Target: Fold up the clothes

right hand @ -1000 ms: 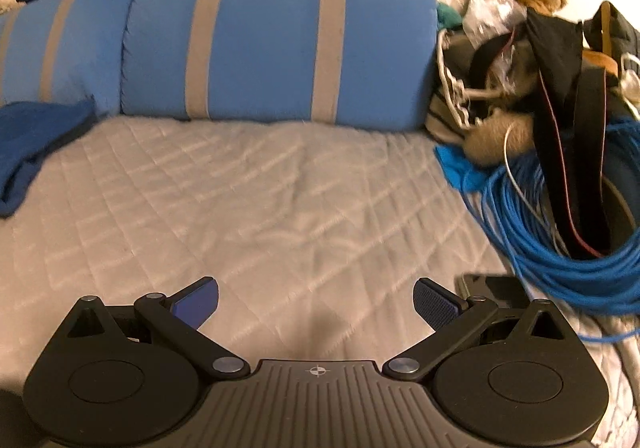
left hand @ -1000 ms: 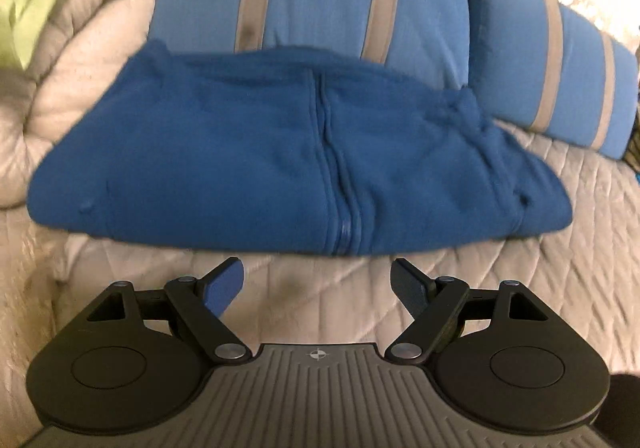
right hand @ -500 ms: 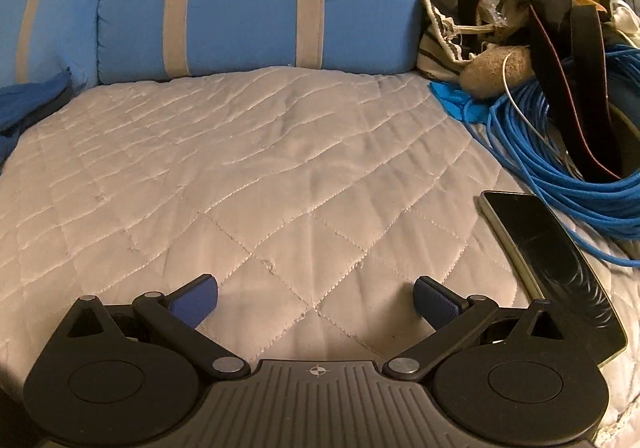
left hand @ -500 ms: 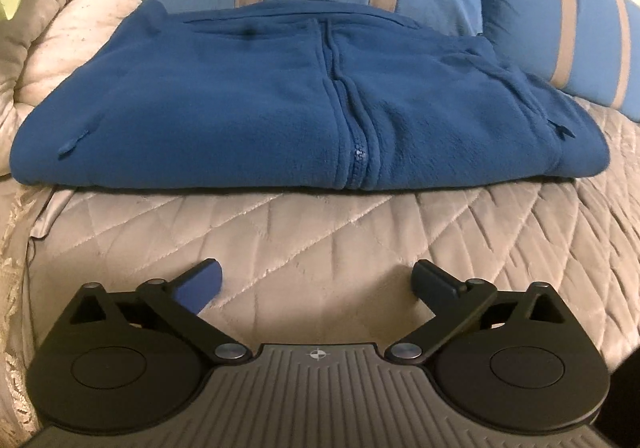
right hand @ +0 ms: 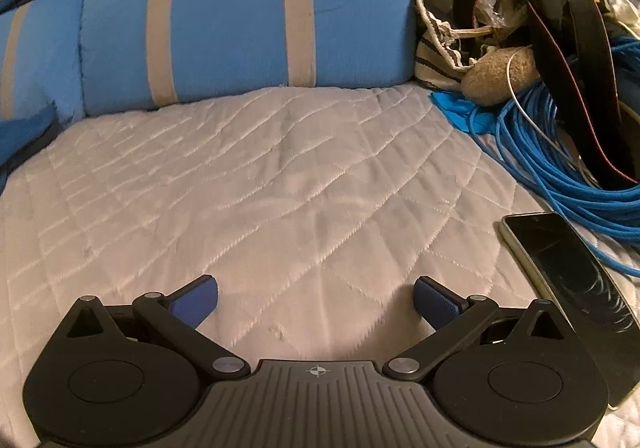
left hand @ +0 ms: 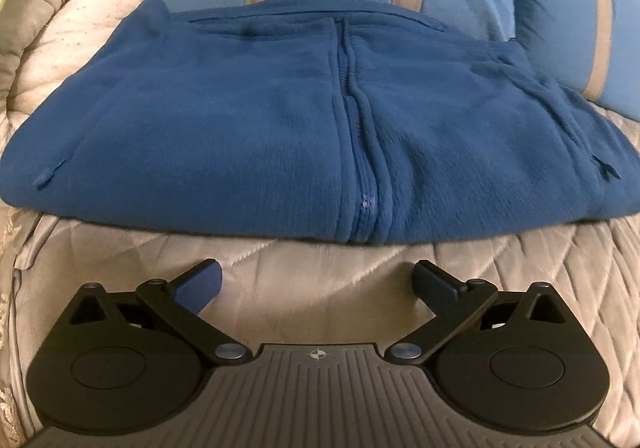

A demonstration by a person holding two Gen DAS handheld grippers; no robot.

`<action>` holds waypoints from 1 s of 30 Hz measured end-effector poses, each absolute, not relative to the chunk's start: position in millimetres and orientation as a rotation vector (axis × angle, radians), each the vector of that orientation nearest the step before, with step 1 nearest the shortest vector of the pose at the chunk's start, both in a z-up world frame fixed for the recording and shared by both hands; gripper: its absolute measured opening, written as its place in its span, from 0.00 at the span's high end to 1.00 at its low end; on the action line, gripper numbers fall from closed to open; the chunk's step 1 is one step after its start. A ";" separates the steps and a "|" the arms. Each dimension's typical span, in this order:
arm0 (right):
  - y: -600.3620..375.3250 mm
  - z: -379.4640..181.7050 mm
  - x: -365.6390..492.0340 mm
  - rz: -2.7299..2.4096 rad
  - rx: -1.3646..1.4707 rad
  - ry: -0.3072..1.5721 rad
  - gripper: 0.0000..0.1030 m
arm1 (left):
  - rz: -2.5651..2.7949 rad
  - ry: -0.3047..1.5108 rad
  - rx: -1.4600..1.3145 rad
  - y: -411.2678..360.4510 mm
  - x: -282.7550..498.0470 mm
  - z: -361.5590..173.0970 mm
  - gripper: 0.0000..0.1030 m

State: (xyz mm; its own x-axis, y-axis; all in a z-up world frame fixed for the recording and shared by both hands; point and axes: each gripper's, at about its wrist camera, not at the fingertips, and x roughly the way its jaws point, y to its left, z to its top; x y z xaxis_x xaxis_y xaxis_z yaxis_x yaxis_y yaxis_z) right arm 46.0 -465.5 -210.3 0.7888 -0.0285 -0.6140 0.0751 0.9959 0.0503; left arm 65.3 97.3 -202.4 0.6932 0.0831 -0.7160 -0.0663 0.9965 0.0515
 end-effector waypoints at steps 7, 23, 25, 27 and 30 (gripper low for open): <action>-468.3 -207.3 75.5 -0.068 0.077 0.674 0.00 | 0.115 0.808 0.015 92.8 83.0 -203.1 0.00; -478.2 -221.7 106.9 0.022 0.025 0.606 0.00 | 0.141 0.653 0.025 86.4 84.2 -219.4 0.00; -479.6 -221.5 106.8 0.025 0.033 0.602 0.00 | 0.140 0.648 0.023 86.8 84.4 -219.4 0.00; -481.3 -221.7 106.6 0.028 0.043 0.598 0.00 | 0.140 0.647 0.023 86.1 84.0 -217.2 0.00; -480.3 -222.2 105.9 0.021 0.032 0.591 0.00 | 0.140 0.645 0.024 87.2 85.4 -216.1 0.00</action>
